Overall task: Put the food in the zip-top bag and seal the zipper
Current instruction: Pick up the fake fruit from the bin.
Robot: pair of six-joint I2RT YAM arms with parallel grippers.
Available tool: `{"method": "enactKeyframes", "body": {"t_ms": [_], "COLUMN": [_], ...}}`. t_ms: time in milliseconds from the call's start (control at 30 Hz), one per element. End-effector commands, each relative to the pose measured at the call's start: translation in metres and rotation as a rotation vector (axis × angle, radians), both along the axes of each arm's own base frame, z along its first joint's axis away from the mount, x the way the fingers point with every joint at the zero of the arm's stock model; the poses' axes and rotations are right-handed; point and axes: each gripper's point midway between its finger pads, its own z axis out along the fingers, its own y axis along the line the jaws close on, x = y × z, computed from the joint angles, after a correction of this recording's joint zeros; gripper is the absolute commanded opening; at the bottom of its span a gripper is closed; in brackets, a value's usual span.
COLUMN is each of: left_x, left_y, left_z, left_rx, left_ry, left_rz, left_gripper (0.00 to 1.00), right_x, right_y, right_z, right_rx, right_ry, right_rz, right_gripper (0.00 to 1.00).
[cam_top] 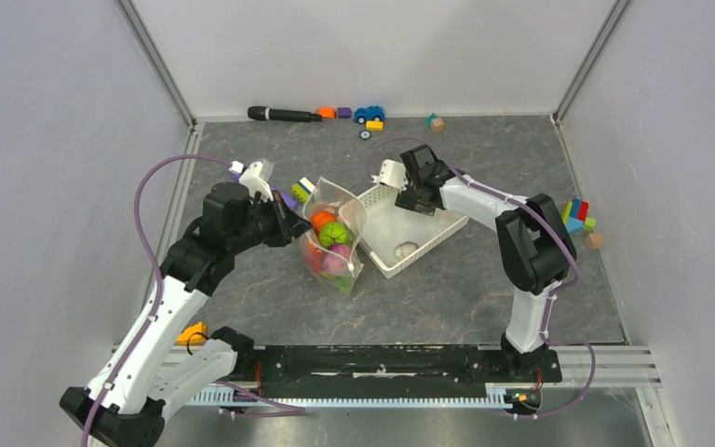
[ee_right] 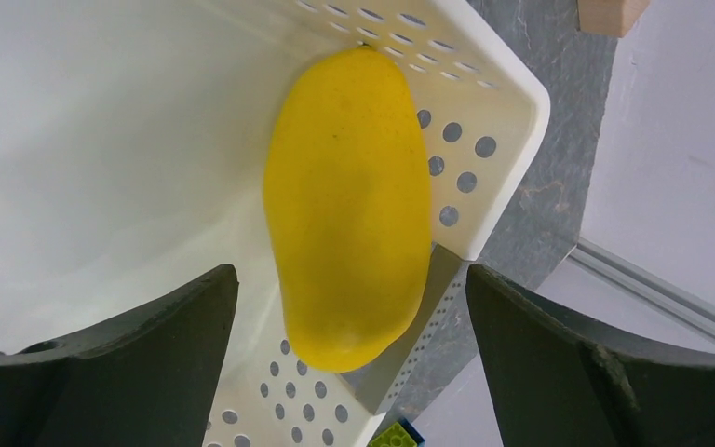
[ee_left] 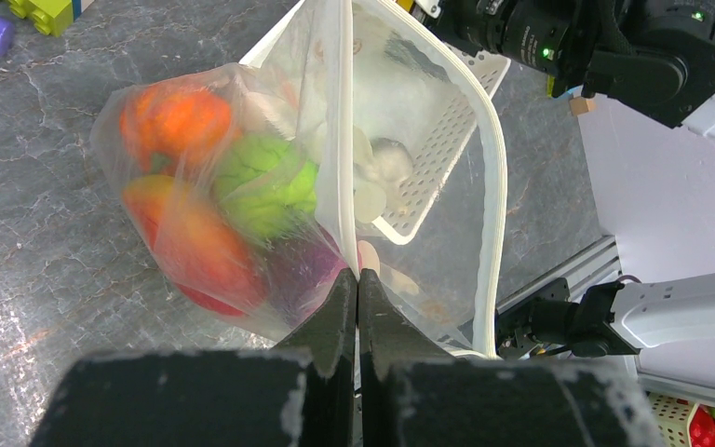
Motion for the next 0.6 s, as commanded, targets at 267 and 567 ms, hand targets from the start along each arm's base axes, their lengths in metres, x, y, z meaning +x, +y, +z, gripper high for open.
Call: {"method": "enactKeyframes", "body": {"t_ms": [267,567], "left_x": [0.002,0.002], "left_y": [-0.003,-0.003], "left_z": [0.01,0.011], "left_rx": [-0.011,-0.012], "left_ry": [-0.045,-0.048], "left_rz": [-0.025,-0.026], "left_gripper": [0.02,0.02], "right_x": [-0.006,-0.007], "right_y": [0.013,0.004], "right_z": [0.033,0.006], "right_rx": [-0.069,-0.121], "right_ry": [-0.118,-0.037], "right_rz": [0.01,-0.005], "right_gripper": [0.98,0.98]}}
